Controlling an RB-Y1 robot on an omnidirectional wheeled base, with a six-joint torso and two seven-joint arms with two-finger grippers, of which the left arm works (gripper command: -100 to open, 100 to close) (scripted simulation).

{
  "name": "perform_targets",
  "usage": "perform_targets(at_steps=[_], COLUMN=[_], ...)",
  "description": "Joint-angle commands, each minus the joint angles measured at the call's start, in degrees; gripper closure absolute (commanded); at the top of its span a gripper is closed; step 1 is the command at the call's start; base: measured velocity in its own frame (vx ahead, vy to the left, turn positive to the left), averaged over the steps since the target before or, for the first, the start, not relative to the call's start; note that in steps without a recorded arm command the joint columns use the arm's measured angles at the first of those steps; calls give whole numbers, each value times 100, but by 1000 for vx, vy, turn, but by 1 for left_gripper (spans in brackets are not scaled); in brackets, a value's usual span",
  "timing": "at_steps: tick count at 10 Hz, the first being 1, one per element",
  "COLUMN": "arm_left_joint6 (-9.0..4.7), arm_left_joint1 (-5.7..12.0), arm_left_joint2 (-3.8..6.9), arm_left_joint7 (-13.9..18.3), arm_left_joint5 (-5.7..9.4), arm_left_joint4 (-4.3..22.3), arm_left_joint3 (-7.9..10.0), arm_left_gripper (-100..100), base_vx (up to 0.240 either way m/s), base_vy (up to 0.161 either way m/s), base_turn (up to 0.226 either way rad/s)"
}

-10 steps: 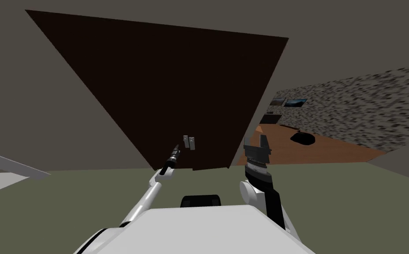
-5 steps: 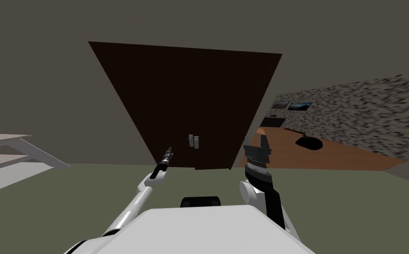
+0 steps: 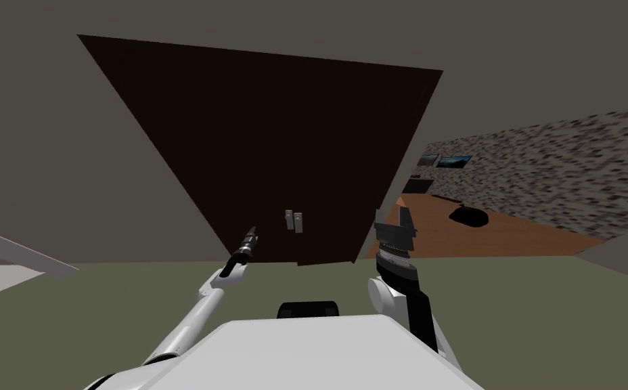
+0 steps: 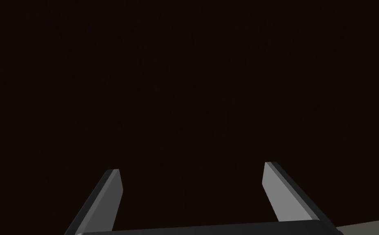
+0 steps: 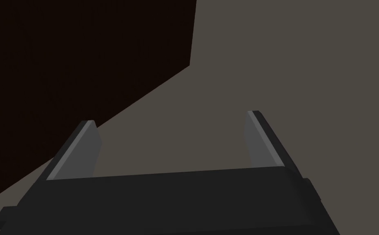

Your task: Pull the door open

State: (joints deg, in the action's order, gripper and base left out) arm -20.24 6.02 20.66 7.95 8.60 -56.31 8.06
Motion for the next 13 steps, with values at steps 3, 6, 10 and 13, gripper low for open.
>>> perform_targets(at_steps=[3,6,10,13], arm_left_joint6=[-56,-88,-103,-103], arm_left_joint1=[174,364,357,357], arm_left_joint2=[-104,-343,-282,-282], arm_left_joint7=[59,77,93,93], arm_left_joint5=[-2,-40,-29,-29], arm_left_joint4=[15,-65,-5,-5], arm_left_joint3=[-146,-392,-365,-365], arm_left_gripper=[-100,-100,100,100], base_vx=[213,191,4,-7], base_vy=[-15,-138,-5,3], base_turn=[-146,-225,-10,-2])
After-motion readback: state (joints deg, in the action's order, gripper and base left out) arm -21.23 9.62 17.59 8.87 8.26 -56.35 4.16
